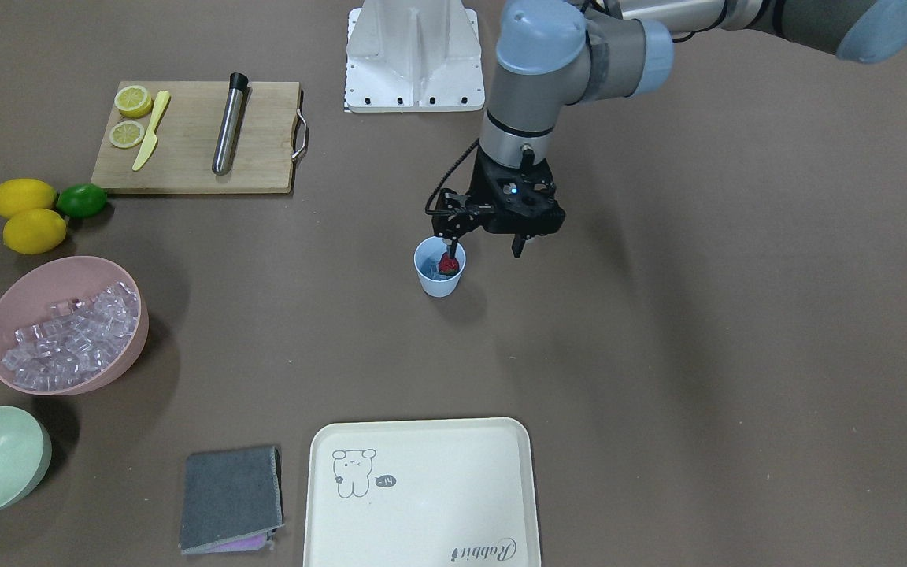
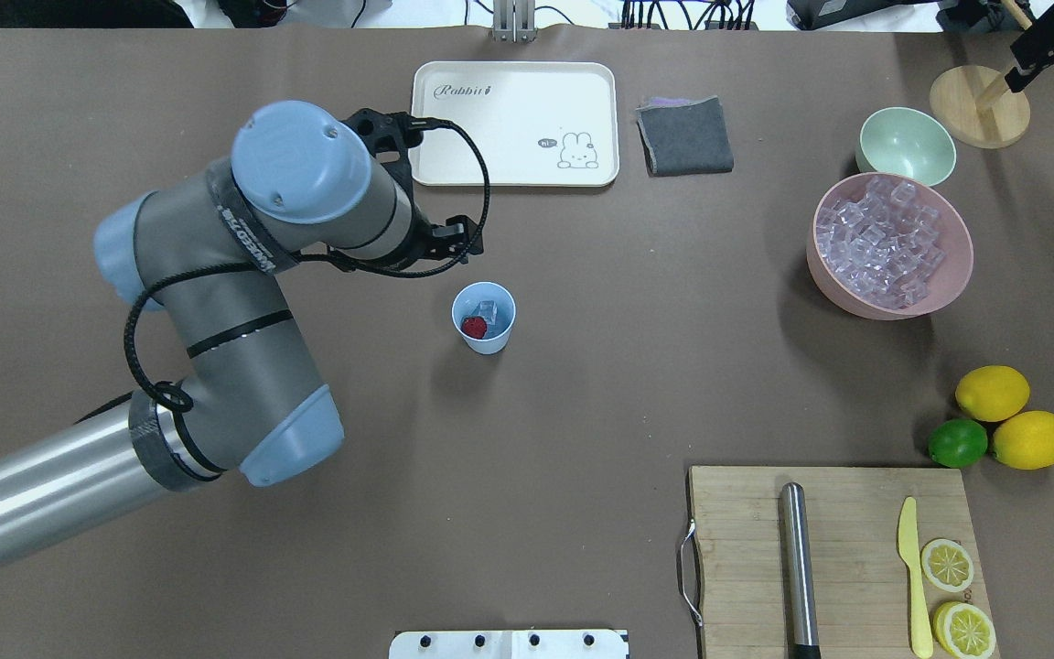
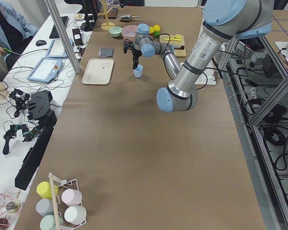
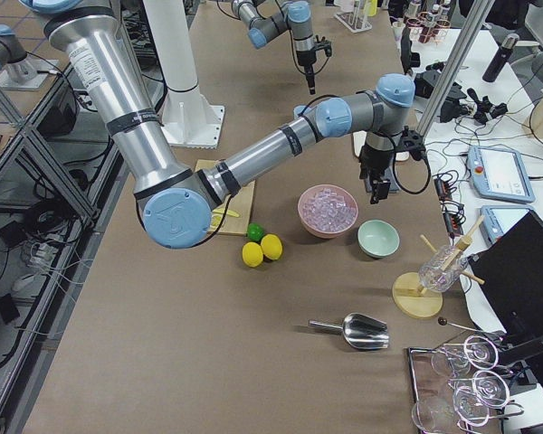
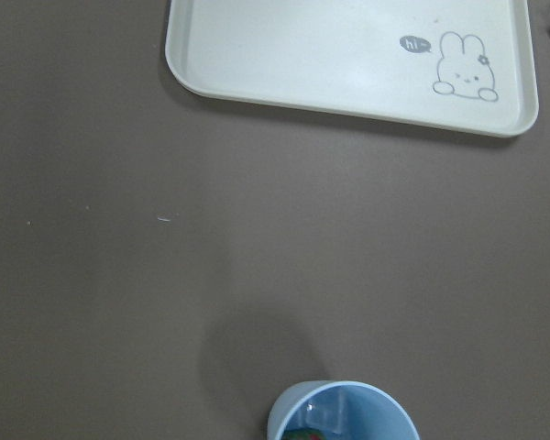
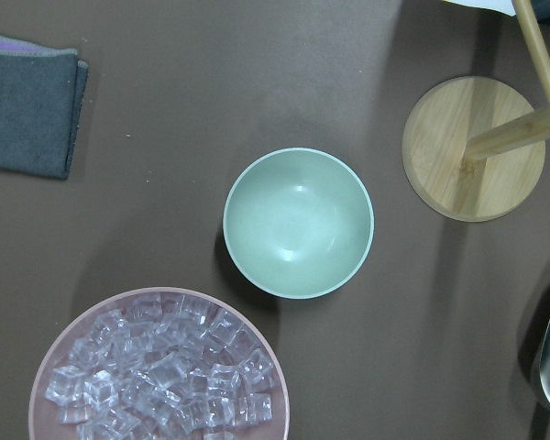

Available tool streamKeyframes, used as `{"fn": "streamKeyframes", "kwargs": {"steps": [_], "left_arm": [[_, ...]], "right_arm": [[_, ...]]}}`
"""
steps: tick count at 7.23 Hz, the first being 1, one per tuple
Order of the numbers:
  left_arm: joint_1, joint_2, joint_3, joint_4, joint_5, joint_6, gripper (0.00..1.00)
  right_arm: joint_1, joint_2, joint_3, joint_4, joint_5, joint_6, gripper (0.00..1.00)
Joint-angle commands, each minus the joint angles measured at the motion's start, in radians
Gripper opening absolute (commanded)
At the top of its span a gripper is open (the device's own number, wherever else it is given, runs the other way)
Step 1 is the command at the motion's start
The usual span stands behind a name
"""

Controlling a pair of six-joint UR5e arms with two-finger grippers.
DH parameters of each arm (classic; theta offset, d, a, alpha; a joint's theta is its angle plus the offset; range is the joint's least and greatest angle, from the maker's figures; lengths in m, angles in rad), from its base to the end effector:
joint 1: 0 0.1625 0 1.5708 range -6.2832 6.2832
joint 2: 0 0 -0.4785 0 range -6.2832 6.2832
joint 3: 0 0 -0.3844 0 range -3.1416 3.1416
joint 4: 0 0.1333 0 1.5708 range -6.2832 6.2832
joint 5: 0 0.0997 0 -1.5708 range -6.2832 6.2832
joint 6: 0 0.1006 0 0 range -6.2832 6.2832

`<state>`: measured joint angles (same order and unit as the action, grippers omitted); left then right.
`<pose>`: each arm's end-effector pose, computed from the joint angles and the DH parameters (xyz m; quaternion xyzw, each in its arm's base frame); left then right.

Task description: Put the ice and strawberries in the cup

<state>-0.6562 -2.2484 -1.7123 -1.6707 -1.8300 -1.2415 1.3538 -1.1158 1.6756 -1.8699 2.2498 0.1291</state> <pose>0.4892 -0.5124 0.2342 0.1060 0.4423 -0.0881 0.8862 -0.0720 -0.6523 0.4381 0.0639 -0.3464 -0.0843 0.9321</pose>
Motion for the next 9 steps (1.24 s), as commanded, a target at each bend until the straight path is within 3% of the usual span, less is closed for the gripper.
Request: {"fn": "streamKeyframes", "kwargs": {"steps": [1,3,8,9], "left_arm": [[-0.116,0.071,-0.003,-0.004,-0.093,0.106,0.97],[-0.251,0.116,0.003,0.005,-0.204,0.201,0.97],[-0.388,0.145,0.011,0.040,-0.252,0.223,0.97],[-0.429,0.195,0.011,0.045,-0.284,0.360,0.97]], "right_arm": [[0.001,0.001,0.000,-0.005,-0.016,0.000,0.99],[0.002,0.005,0.006,-0.003,-0.041,0.009,0.99],[0.019,-0.012,0.029,0.000,-0.047,0.003,0.99],[0.018,-0.013,0.027,0.000,-0.050,0.004,0.99]]}}
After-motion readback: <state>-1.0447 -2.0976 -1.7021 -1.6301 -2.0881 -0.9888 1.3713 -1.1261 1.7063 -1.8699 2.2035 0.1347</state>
